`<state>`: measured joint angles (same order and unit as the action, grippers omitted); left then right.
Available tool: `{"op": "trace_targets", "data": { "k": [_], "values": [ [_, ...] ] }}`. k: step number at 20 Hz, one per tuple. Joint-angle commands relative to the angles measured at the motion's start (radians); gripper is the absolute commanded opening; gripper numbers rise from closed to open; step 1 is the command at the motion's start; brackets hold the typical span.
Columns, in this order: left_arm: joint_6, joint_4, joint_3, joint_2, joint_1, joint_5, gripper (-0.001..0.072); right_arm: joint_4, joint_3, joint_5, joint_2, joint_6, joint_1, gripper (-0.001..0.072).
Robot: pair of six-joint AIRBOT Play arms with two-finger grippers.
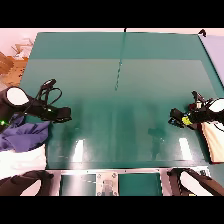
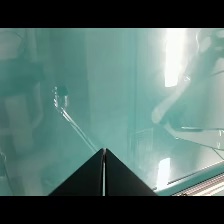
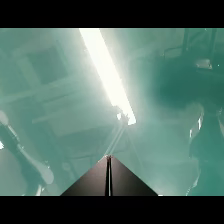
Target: Fold the shirts.
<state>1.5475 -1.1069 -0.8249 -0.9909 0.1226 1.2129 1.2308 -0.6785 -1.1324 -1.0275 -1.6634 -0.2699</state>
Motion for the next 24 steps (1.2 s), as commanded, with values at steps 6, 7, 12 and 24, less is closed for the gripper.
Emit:
{"op": "trace_targets", "data": {
  "k": [6,7,12,24],
  "values": [
    [0.122,-0.240,-0.030,0.001,0.000,0.035,0.0019,0.000,0.000,-0.001,0.001,0.000,0.001,0.0019],
    [0.160,-0.341,-0.039,0.001,0.000,0.059,0.0019,0.000,0.000,0.000,0.001,0.000,0.001,0.0019],
    [0.338,-0.779,0.000,0.001,0.000,0.137,0.0716,0.000,0.000,0.000,0.001,0.000,0.001,0.0019],
    [0.274,-0.949,0.301,0.000,-0.042,-0.034,0.0022,-0.001,0.000,-0.001,0.001,0.000,0.001,0.0019]
  ]
}}
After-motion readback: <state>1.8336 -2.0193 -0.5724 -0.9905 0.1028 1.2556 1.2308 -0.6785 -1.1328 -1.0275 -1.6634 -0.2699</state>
